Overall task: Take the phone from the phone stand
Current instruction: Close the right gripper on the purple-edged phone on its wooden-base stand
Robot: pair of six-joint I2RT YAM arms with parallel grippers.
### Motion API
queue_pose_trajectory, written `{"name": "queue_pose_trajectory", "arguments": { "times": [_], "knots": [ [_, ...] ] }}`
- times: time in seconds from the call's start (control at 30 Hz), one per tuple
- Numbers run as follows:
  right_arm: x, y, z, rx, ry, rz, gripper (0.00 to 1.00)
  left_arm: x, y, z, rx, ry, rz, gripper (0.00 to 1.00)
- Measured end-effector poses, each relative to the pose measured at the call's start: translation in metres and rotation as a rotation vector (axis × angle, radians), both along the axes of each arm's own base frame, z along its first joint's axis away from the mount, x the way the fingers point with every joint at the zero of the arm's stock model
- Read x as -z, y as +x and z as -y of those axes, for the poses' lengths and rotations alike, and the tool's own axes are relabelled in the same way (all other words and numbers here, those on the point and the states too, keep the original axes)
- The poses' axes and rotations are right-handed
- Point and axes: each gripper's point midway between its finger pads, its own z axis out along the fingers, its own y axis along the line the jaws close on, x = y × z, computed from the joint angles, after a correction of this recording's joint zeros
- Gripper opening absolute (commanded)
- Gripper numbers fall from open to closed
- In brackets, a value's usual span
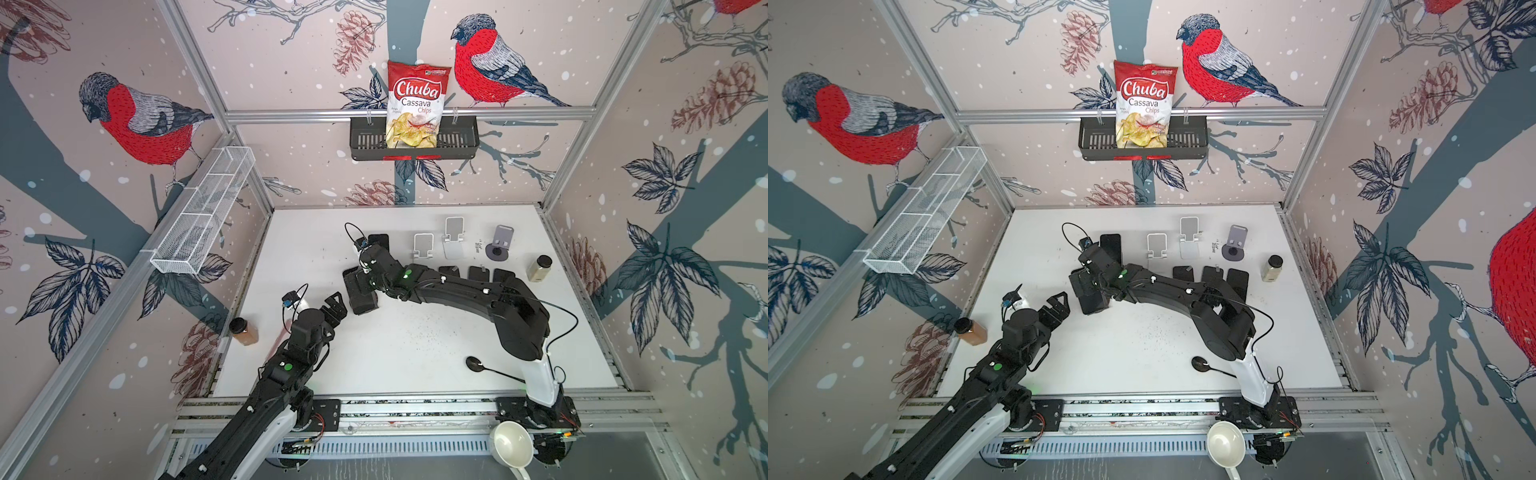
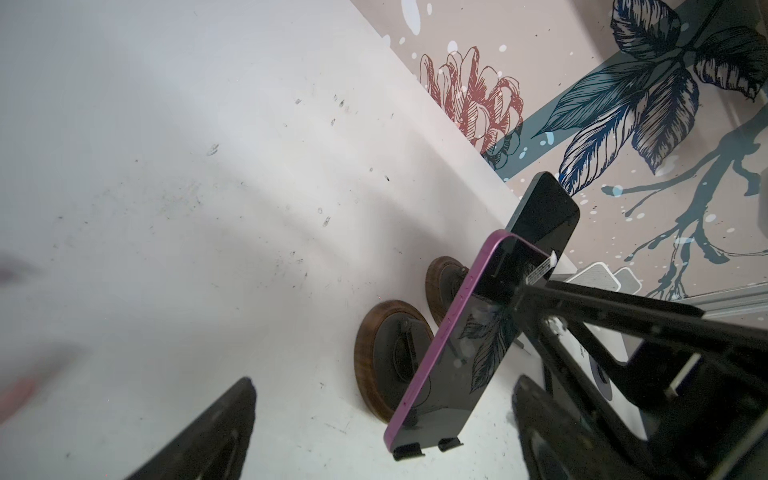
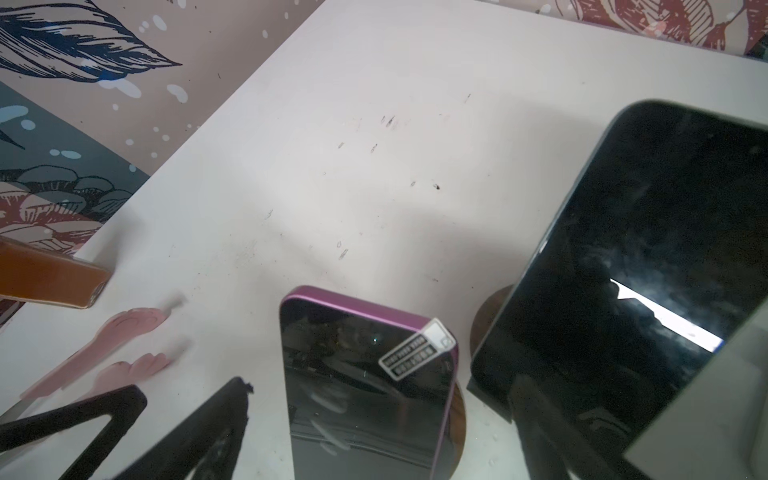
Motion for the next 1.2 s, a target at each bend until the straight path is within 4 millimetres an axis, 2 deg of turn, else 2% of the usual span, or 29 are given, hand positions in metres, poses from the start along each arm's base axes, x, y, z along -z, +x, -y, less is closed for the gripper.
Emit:
{"name": "queue_pose_trajectory", "arguments": {
  "times": [0.13,0.4,1.2],
  "knots": [
    [0.005,-0.002,-0.008,0.005,-0.025,0.007,1.00,-0.001,0.000,0.000,0.000,-0.001,0.003,0.95],
    [0.015,0.002,-0.010,0.031,-0.061,0.015,0.98,-0.007,-0.003,-0.003,-0.009,-0.006,0.032,0.95],
    [0.024,0.005,-0.012,0.067,-0.085,0.007,0.81,0.003,-0.005,-0.004,0.000,0.020,0.002,0.96]
  ]
}}
